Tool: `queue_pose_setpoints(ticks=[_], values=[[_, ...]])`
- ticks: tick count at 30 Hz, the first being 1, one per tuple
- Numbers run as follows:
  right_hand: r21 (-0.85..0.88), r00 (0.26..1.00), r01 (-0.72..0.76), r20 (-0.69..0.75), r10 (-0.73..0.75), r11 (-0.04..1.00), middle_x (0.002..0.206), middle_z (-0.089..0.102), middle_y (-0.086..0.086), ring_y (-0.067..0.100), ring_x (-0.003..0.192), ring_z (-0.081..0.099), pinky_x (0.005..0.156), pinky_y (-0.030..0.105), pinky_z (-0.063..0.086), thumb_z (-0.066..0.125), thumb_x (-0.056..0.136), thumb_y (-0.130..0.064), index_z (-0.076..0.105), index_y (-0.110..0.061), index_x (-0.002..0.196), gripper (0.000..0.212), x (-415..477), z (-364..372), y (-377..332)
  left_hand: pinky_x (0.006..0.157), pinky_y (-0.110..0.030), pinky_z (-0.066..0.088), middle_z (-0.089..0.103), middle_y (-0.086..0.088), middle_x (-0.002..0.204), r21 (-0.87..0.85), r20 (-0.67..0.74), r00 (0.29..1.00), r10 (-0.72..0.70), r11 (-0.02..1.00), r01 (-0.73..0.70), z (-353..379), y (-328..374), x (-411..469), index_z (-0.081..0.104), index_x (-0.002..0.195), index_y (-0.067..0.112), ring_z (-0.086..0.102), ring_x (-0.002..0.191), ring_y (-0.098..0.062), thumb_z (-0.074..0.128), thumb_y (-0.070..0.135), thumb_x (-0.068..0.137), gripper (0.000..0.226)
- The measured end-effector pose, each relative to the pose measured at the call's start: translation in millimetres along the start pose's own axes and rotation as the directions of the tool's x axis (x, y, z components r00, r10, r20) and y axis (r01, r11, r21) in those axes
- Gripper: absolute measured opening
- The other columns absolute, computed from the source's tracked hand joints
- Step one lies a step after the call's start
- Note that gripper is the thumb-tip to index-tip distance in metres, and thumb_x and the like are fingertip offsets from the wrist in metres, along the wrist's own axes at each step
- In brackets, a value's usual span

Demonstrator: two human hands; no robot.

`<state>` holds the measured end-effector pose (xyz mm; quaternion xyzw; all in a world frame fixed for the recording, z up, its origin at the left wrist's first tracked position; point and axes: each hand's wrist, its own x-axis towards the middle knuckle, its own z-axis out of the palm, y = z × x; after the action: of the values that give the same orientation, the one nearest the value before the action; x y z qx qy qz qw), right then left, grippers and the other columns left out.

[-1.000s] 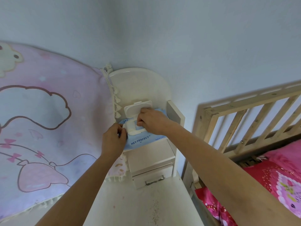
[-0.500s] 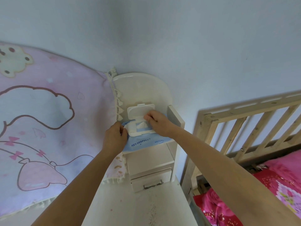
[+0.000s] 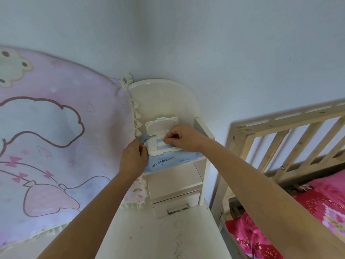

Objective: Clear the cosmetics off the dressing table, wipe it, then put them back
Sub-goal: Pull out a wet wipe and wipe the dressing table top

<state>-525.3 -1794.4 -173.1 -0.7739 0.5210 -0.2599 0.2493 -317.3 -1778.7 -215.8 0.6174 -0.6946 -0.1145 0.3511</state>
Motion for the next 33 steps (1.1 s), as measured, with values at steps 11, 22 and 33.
queue_pose_setpoints(ticks=[11, 22, 33], values=[[-0.196, 0.998, -0.002, 0.067, 0.015, 0.981, 0.073, 0.070, -0.007, 0.007, 0.066, 0.060, 0.066, 0.023, 0.048, 0.064, 0.091, -0.025, 0.076, -0.015, 0.079, 0.019, 12.1, -5.7, -27.7, 0.058, -0.030, 0.035, 0.061, -0.013, 0.077, 0.005, -0.017, 1.000, -0.004, 1.000, 0.004, 3.6, -1.1, -0.7, 0.054, 0.087, 0.003, 0.052, 0.067, -0.024, 0.052, 0.014, 0.097, 0.015], [-0.512, 0.980, 0.147, 0.190, -0.055, 0.846, 0.081, 0.070, 0.006, 0.021, 0.074, 0.058, 0.068, 0.028, 0.046, 0.054, 0.092, -0.015, 0.070, -0.007, 0.080, 0.022, 10.6, -13.9, -48.8, 0.062, -0.033, 0.042, 0.063, -0.013, 0.081, -0.051, -0.006, 0.999, -0.033, 0.998, 0.033, -5.1, -0.5, 0.5, 0.055, 0.087, 0.002, 0.056, 0.074, -0.029, 0.053, 0.014, 0.096, 0.014], [-0.702, 0.950, 0.309, 0.262, -0.171, 0.642, 0.048, 0.038, -0.001, 0.013, 0.048, 0.034, 0.051, 0.026, 0.030, 0.056, 0.075, -0.012, 0.039, -0.017, 0.048, 0.032, 12.9, -10.5, -53.4, 0.064, -0.037, 0.047, 0.062, -0.008, 0.082, -0.123, -0.045, 0.999, -0.016, 0.992, 0.011, -12.0, 1.8, 4.1, 0.050, 0.083, 0.011, 0.058, 0.074, -0.027, 0.053, 0.014, 0.096, 0.014]])
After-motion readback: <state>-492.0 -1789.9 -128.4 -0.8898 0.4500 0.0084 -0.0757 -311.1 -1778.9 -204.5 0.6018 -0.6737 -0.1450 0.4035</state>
